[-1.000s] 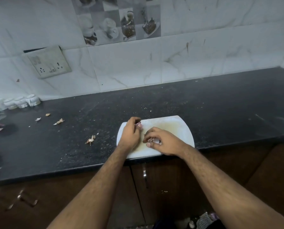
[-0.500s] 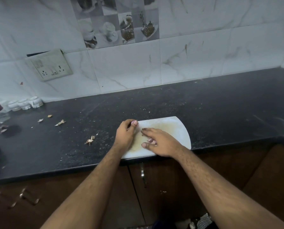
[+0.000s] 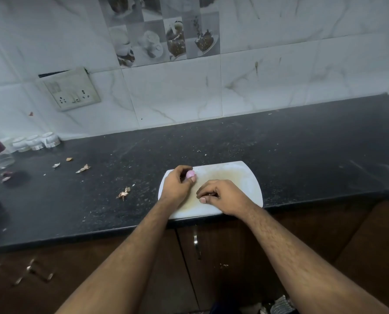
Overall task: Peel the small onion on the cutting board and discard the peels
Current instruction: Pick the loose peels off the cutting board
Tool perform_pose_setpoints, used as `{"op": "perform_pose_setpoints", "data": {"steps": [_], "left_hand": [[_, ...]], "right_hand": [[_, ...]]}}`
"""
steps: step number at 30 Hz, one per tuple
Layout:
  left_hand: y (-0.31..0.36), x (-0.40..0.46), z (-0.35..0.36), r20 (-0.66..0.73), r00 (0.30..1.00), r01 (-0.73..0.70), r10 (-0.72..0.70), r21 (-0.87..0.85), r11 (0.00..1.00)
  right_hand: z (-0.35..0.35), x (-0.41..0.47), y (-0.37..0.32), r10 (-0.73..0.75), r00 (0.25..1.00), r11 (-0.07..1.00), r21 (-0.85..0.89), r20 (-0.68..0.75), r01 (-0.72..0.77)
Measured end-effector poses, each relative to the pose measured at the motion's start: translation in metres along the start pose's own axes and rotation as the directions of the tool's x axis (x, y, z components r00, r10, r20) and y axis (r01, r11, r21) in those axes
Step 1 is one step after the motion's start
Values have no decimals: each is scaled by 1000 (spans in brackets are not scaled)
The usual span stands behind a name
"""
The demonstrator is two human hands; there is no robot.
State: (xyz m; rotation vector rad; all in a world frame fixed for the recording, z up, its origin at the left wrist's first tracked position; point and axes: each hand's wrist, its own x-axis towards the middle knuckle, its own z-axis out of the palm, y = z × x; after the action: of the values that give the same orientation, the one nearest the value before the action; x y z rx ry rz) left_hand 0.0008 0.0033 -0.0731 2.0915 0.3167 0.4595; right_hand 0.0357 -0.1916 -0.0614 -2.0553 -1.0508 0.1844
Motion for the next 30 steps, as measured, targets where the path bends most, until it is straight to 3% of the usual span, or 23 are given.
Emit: {"op": "perform_pose_setpoints", "data": {"steps": [5,10,20,30], "left_hand": [[10,14,10,-3,1000,8,-9,-76,997],[36,34,37,111,992,-61,62,-13,998],[24,32,40,245,966,-22,79,-226,974],[29,23,37,197,973,-45,118,-338,940]], "right_hand": [[2,-1,-3,-16,1000,1000,-24,2,16],[2,-1,-4,1,1000,999,-46,-22,-2],[-1,1,-2,-10,999,1000,-27,-33,9],[0,-1,-5,-5,999,1000,-22,-42,4]]}}
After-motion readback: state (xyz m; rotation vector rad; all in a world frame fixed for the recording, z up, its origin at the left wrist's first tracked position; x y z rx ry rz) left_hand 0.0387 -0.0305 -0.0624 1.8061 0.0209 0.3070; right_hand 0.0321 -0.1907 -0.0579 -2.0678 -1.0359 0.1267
